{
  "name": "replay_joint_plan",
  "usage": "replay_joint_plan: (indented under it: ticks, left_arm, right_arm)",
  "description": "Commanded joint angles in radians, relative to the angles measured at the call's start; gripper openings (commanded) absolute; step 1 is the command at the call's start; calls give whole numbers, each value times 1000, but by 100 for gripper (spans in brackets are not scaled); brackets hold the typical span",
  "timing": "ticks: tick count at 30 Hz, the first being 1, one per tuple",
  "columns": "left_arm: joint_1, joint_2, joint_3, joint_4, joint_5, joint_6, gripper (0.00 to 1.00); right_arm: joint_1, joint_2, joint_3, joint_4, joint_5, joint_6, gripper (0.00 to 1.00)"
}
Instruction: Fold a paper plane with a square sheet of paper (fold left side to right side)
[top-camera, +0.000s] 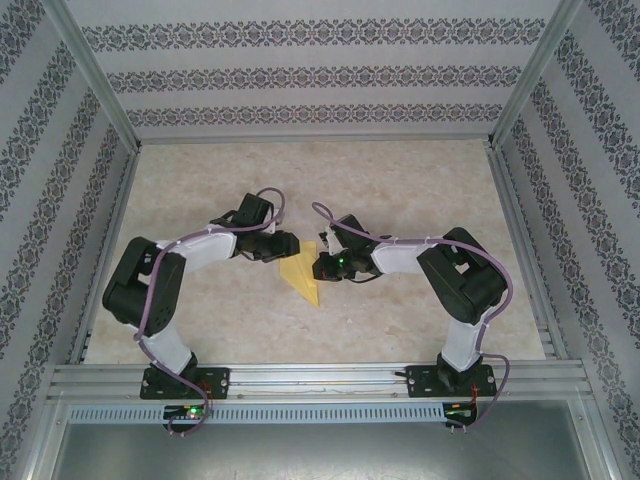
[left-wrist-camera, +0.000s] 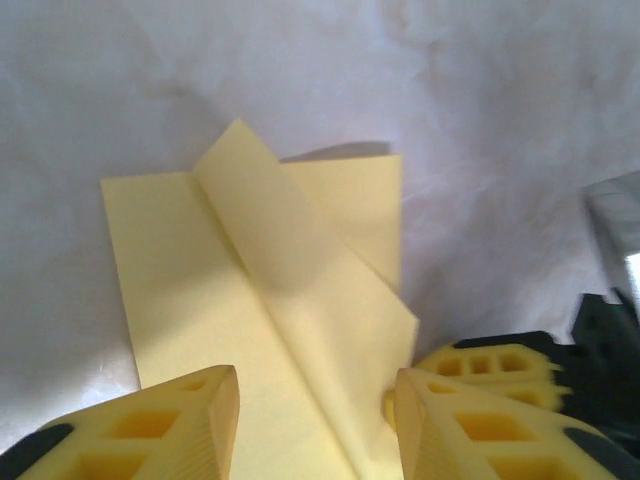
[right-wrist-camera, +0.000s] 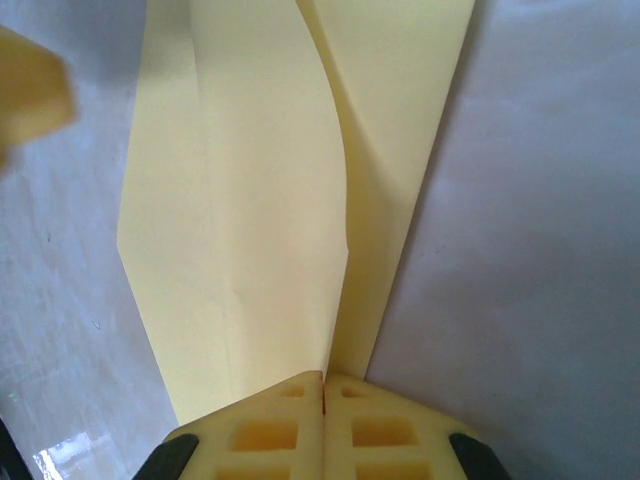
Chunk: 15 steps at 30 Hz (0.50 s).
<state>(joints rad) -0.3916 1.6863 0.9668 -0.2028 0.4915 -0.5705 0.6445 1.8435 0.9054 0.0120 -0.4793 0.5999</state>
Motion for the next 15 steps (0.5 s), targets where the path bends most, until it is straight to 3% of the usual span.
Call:
replay_joint_plan:
  ticks: [1,8,15]
  left_arm:
    - [-4,-43,-11,-26,10,32,37]
    - [-48,55,12,34,180,11,17]
    - [-63,134,29,75,180,2,12]
  right_arm:
    - [11,56,-28,-136,108,0,0]
    - [12,57,-25,-150,119,-5,0]
    - [13,51,-25,-162,126,-7,0]
